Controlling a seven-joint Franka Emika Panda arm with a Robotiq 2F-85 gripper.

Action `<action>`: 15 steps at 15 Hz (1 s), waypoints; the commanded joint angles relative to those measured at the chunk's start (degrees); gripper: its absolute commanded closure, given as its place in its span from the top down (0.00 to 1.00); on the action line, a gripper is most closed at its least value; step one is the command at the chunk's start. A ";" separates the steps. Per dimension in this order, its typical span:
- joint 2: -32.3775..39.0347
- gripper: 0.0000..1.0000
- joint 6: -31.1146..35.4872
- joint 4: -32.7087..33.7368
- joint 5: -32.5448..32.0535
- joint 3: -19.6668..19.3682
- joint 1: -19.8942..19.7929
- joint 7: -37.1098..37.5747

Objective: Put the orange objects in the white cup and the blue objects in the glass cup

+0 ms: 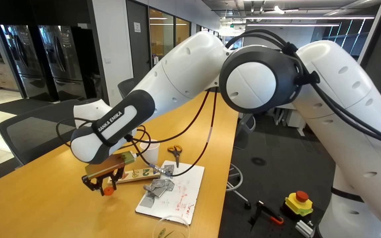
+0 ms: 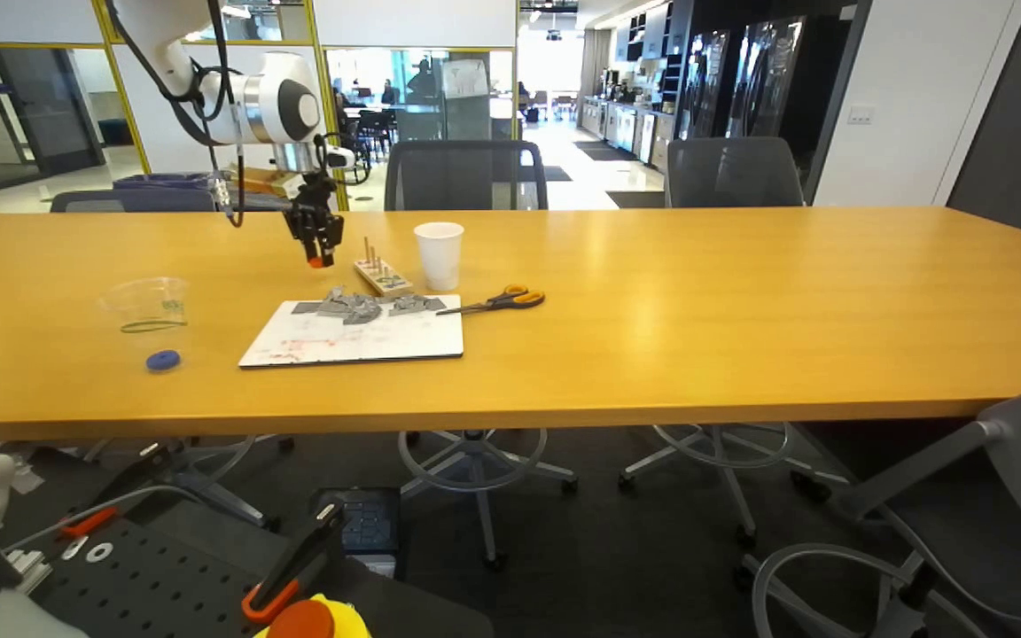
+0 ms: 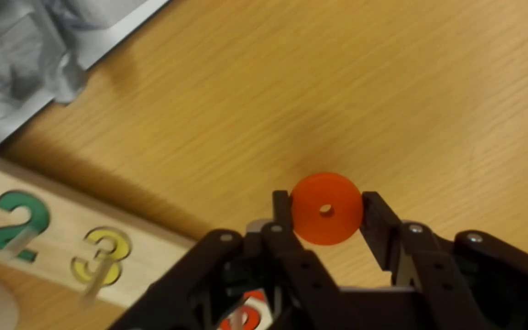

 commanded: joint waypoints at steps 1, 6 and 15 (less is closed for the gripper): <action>-5.53 0.22 0.94 -2.46 -1.45 -2.67 -2.23 1.78; -10.12 0.22 2.18 -4.46 -3.03 -6.39 -5.94 3.67; -13.06 0.22 0.99 -8.36 -6.76 -7.82 -9.20 7.93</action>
